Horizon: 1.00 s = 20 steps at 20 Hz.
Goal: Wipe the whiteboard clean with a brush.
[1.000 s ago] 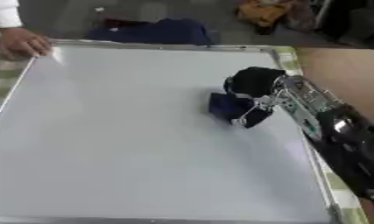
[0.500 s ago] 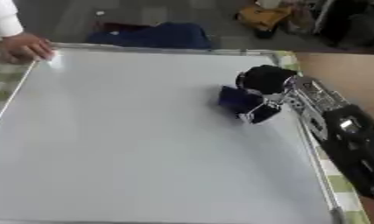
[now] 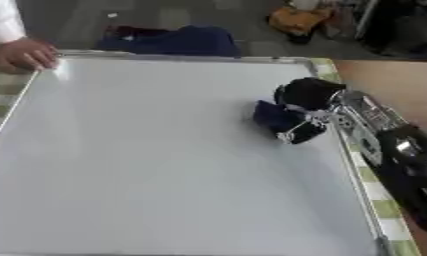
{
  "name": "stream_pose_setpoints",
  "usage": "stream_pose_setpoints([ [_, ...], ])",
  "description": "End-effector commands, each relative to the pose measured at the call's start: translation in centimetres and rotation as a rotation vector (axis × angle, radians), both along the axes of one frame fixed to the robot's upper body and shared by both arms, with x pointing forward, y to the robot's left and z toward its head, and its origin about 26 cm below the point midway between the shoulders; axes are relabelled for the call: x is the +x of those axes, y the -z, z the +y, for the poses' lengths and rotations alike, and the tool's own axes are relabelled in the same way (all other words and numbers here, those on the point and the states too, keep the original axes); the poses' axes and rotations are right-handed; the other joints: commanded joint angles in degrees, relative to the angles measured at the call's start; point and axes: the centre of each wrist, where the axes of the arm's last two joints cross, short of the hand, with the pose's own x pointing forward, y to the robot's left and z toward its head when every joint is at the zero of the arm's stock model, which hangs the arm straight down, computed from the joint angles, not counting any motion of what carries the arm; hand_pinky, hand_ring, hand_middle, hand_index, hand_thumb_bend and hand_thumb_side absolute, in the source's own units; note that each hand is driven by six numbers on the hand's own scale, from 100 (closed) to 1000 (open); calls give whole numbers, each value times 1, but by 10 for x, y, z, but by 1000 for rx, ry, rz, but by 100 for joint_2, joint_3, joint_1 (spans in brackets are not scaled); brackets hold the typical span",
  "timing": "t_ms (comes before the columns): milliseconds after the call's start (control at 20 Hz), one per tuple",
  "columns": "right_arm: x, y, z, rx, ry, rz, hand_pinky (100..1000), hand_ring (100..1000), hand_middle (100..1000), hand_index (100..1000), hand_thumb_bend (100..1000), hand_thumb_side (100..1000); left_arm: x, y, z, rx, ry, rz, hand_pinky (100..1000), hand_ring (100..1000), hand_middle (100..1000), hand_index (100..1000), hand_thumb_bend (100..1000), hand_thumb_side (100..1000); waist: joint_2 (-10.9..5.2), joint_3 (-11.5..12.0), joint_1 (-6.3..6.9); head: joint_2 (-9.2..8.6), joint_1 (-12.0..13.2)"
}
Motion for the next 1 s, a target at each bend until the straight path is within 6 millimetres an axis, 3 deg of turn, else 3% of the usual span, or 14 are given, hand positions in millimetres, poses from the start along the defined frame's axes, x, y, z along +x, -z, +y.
stream_pose_setpoints([
  [50,-11,-21,10,-8,-49,-35,302,339,135,413,100,435,-3,-6,2,14,-7,-21,513,608,574,507,100,1000,-170,-31,15,55,35],
  [500,-37,-40,42,38,-183,-78,286,323,118,405,100,441,-4,-6,3,11,-9,-11,514,609,575,510,100,1000,-297,-79,-40,337,303],
  [1000,-63,-58,92,14,-392,-98,286,326,121,408,100,431,-4,-5,2,5,-7,2,516,610,575,513,101,1000,-451,-97,-103,472,315],
])
